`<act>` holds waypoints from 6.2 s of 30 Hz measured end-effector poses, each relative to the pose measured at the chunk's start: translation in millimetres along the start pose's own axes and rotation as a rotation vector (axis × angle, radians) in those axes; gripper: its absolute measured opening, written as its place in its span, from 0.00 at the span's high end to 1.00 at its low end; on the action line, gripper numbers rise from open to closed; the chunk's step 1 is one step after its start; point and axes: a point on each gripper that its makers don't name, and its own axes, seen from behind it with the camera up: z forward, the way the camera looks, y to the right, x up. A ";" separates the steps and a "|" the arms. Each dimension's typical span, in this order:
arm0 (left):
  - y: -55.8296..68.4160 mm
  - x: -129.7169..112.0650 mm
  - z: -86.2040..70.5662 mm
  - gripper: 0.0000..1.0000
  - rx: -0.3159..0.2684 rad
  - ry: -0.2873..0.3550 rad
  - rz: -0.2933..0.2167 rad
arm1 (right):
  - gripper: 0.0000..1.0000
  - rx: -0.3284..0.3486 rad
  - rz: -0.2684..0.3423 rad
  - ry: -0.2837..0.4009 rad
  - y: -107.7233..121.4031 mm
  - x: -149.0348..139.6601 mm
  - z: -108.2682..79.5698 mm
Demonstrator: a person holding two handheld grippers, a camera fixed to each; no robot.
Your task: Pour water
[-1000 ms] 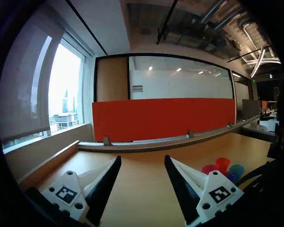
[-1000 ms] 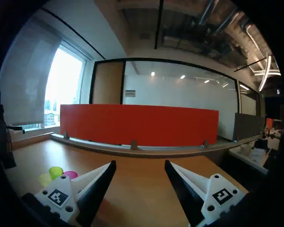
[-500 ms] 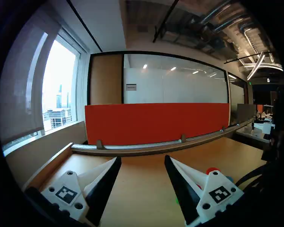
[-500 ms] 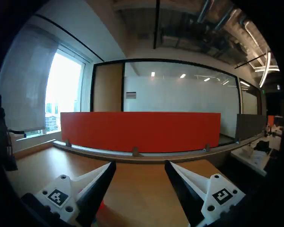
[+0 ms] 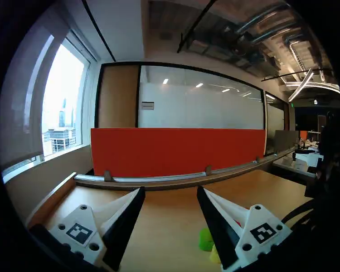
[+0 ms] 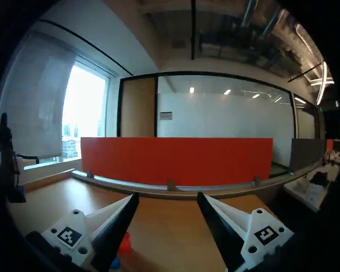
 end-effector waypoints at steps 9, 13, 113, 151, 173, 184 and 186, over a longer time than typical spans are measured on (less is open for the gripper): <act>17.0 11.7 -3.8 0.16 -0.100 0.021 -0.007 | 0.01 0.121 -0.029 0.016 -24.1 11.5 -3.4; 24.7 14.5 -6.5 0.16 -0.152 0.019 -0.015 | 0.01 0.191 -0.046 0.025 -41.5 18.0 -6.2; 66.5 -66.0 36.6 0.16 -0.556 -0.271 0.247 | 0.01 0.701 -0.290 -0.355 -125.6 -62.7 -22.2; 83.5 -129.3 62.0 0.16 -0.696 -0.385 0.319 | 0.01 0.783 -0.309 -0.469 -129.1 -127.3 -15.3; 79.3 -181.0 69.2 0.16 -0.723 -0.455 0.357 | 0.01 0.811 -0.324 -0.510 -135.7 -160.3 -9.9; 80.9 -201.4 73.9 0.16 -0.727 -0.482 0.373 | 0.01 0.812 -0.317 -0.528 -135.2 -172.5 -8.1; 81.4 -204.6 74.5 0.16 -0.728 -0.487 0.376 | 0.01 0.813 -0.319 -0.534 -135.1 -176.1 -8.1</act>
